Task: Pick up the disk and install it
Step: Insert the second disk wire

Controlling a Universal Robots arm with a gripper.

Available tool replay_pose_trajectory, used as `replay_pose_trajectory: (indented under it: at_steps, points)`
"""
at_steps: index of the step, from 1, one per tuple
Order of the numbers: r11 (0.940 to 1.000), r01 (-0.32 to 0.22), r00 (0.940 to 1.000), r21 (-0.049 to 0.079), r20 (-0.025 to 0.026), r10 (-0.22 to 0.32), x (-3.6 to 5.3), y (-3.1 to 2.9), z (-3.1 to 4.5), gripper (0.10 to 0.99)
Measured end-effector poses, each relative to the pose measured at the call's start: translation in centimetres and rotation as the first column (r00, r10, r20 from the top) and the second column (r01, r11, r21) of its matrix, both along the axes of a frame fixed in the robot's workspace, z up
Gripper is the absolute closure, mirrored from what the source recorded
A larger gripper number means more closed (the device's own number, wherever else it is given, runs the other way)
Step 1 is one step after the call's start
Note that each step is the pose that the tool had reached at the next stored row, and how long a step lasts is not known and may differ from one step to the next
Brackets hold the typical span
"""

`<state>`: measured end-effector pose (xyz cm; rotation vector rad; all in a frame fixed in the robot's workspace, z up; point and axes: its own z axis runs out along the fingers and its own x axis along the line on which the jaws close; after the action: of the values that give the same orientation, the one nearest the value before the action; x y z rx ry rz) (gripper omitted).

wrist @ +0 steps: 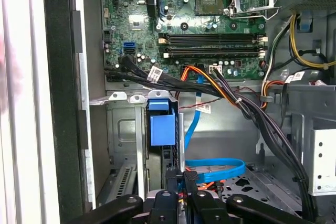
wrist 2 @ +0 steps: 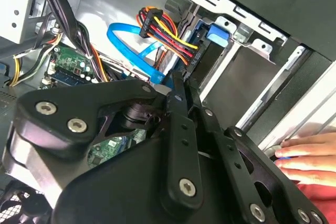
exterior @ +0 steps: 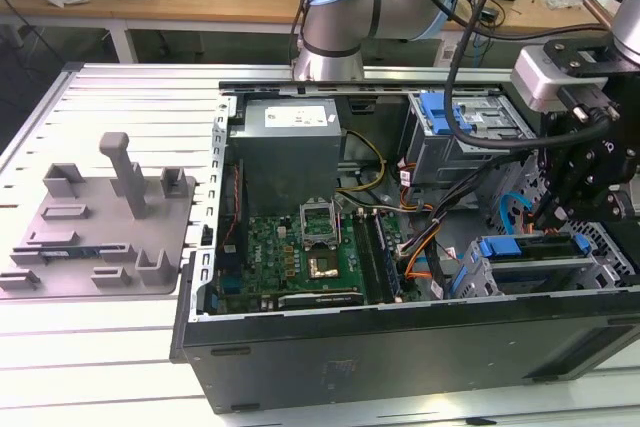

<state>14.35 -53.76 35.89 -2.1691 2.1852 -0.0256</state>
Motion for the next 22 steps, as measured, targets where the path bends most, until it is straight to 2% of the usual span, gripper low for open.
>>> replay_pose_trajectory:
  at_steps: [2, 22]
  points:
    - [1.0, 0.0, 1.0, 0.0, -0.0003, 0.0, 0.04, -0.16, -0.06, 0.922]
    - [1.0, 0.001, 1.0, 0.0, -0.0003, -0.001, 0.27, -0.24, -1.02, 0.922]
